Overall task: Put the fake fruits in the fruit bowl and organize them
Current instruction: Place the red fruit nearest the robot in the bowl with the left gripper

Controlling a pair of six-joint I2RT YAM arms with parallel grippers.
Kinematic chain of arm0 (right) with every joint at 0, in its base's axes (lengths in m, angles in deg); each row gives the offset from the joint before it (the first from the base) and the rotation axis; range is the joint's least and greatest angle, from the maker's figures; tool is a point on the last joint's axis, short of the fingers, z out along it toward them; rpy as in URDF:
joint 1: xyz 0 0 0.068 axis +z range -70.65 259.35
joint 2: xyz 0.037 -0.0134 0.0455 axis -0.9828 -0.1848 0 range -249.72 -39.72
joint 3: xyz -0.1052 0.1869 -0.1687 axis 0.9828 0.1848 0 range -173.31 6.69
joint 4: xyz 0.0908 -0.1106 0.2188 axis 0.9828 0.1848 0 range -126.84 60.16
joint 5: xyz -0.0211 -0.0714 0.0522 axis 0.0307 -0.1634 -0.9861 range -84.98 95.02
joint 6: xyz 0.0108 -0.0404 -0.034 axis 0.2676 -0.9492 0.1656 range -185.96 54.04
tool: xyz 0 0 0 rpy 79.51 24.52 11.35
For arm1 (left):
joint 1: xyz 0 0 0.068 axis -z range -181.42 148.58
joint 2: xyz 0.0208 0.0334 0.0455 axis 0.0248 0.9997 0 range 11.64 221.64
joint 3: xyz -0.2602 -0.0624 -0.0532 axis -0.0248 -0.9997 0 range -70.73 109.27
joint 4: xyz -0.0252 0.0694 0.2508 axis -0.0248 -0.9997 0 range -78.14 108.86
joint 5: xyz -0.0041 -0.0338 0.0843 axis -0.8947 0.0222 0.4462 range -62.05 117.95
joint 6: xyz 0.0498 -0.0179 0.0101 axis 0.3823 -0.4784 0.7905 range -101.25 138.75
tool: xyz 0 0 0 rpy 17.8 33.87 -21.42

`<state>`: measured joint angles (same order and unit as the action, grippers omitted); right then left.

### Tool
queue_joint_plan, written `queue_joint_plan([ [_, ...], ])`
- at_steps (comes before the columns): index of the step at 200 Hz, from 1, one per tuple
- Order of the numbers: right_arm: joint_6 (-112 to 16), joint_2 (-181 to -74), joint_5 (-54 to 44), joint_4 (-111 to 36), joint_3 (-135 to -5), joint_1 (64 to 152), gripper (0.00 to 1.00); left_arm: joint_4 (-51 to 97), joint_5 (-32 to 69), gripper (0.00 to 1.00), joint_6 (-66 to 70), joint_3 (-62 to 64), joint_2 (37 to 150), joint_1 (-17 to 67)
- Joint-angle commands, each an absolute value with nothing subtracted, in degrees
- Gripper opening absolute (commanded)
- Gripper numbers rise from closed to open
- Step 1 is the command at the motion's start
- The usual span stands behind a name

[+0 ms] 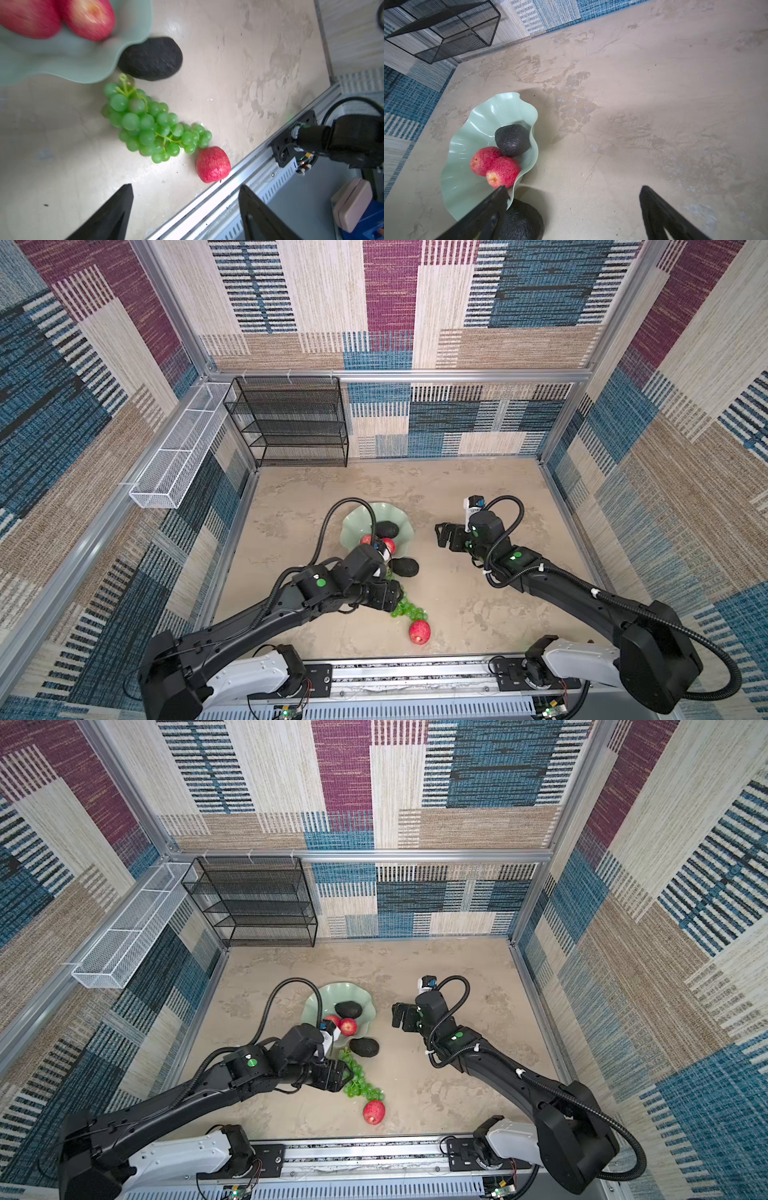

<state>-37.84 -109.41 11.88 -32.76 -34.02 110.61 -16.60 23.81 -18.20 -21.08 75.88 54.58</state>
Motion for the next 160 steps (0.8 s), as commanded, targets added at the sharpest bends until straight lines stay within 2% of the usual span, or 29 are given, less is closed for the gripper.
queue_joint_plan([
  [1, -37.2, -107.4, 11.1, -36.1, -32.3, 109.2, 1.00, -16.6, 28.6, 0.83, -24.0, -19.3, 79.2, 59.9],
  [54, -36.0, -99.2, 10.0, -37.0, -25.2, 108.6, 1.00, -16.4, 31.0, 0.84, -28.2, -15.4, 92.7, 70.2],
  [124, -35.0, -82.9, 11.1, -30.2, -17.7, 108.5, 1.00, -15.6, 31.0, 0.84, -30.5, -10.2, 106.6, 72.5],
  [138, -34.6, -80.9, 11.6, -29.5, -17.0, 108.5, 1.00, -15.5, 30.3, 0.79, -30.1, -9.5, 108.3, 72.5],
  [160, -34.2, -79.6, 12.1, -29.0, -16.5, 108.4, 1.00, -15.4, 29.5, 0.64, -29.3, -8.8, 109.4, 72.6],
])
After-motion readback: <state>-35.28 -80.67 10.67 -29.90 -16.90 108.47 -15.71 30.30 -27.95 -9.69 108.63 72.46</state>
